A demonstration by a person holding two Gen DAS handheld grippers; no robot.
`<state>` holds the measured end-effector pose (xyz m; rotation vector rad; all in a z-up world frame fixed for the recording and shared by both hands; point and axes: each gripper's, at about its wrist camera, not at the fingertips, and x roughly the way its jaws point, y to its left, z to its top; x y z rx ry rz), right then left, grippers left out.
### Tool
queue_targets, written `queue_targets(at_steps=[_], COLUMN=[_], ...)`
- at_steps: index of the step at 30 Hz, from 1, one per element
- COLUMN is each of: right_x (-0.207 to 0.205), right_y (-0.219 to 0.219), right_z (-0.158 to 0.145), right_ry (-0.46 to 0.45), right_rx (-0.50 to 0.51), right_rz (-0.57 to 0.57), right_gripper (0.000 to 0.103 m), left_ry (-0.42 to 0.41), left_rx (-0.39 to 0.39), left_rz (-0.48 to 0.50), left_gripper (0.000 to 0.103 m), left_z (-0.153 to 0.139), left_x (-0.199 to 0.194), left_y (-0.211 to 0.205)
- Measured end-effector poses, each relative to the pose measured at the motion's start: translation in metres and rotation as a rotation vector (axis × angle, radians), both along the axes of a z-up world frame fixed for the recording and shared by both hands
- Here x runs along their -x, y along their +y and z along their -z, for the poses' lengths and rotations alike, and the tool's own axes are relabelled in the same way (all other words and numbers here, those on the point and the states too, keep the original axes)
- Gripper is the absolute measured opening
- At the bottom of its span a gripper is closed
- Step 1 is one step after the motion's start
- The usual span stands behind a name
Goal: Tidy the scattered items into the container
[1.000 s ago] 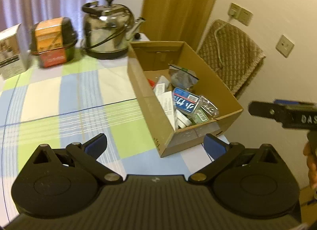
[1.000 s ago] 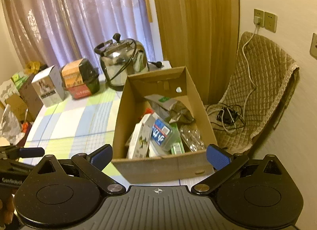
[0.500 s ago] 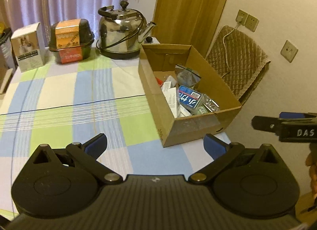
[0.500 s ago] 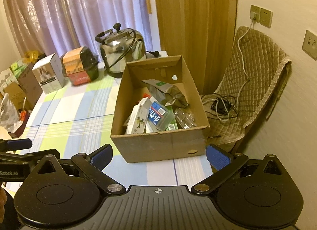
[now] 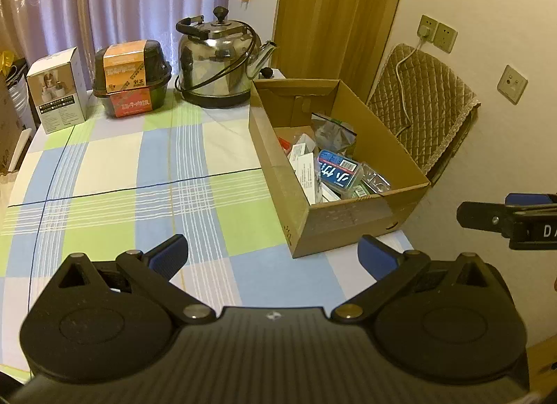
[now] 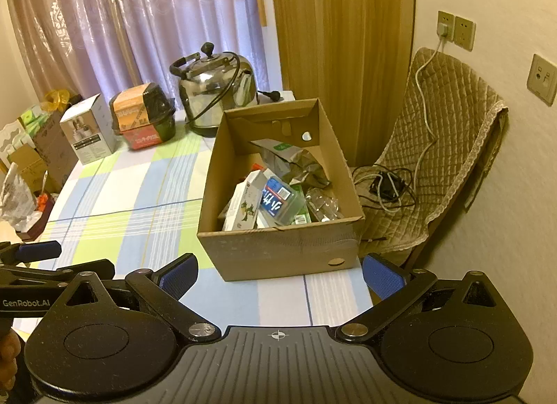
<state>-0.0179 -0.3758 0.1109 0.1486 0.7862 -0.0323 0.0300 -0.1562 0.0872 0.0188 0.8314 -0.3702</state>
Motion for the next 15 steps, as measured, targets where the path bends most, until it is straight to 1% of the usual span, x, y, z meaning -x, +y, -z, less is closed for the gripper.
queue_targets(at_steps=[8,12,15], right_x=[-0.003,-0.005,-0.0053], right_y=[0.0048,0.0081,0.0089], right_z=[0.0035,0.0055,0.0069], right_ry=[0.008,0.012,0.015], right_rx=[-0.003,-0.005,-0.006], right_rz=[-0.011,-0.017,-0.019], right_gripper=[0.103,0.103,0.103], left_ry=[0.034,0.023,0.011], left_rx=[0.021,0.029,0.02], left_rz=[0.007,0.005,0.0], left_gripper=[0.102,0.102,0.102], left_z=[0.001,0.0019,0.0026], left_x=[-0.0028,-0.0023,-0.0022], left_y=[0.0022,0.0047,0.0055])
